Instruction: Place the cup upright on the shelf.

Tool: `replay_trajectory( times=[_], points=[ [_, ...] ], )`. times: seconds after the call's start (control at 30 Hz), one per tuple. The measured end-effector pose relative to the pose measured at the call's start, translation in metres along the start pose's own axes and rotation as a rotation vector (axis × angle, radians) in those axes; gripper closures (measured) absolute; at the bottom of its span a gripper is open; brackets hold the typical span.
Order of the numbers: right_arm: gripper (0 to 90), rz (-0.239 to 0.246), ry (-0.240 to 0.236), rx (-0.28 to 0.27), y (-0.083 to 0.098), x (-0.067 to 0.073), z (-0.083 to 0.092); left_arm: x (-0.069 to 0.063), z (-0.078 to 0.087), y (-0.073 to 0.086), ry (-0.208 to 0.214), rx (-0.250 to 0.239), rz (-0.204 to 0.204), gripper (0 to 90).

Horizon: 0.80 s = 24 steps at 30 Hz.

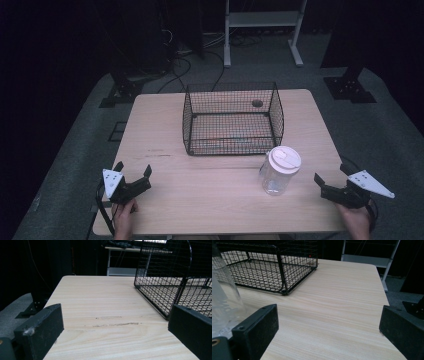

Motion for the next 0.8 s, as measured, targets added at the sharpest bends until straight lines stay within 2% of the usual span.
replay_trajectory(
  times=[0.3,0.4,0.53,0.73,0.8],
  points=[
    [1.8,0.006,-0.025,-0.022,-0.007,0.006,0.005,0.0,0.001,0.0,0.009,-0.003,0.006,0.0],
    [1.7,0.01,-0.056,-0.037,-0.012,0.014,0.008,0.001,0.001,0.0,0.012,-0.002,0.014,0.0],
    [1.7,0.049,-0.089,-0.043,-0.021,0.026,0.014,0.0,0.001,0.0,0.017,-0.005,0.015,0.0],
    [1.7,0.073,-0.137,-0.061,-0.032,0.042,0.023,0.0,0.002,0.0,0.021,-0.009,0.014,0.0],
    [1.7,0.085,-0.14,-0.061,-0.035,0.045,0.025,0.0,0.002,0.0,0.022,-0.011,0.012,0.0]
  ],
)
Point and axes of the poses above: each handheld gripper's, and its own axes: z roughly backward along the jaws, y roughly out of its underside, x roughly to its left, the point moved 7 cm from there along -z, roughly forward along the jaws, and after that the axes turned 11 degrees about -y, right-handed, at the moved point
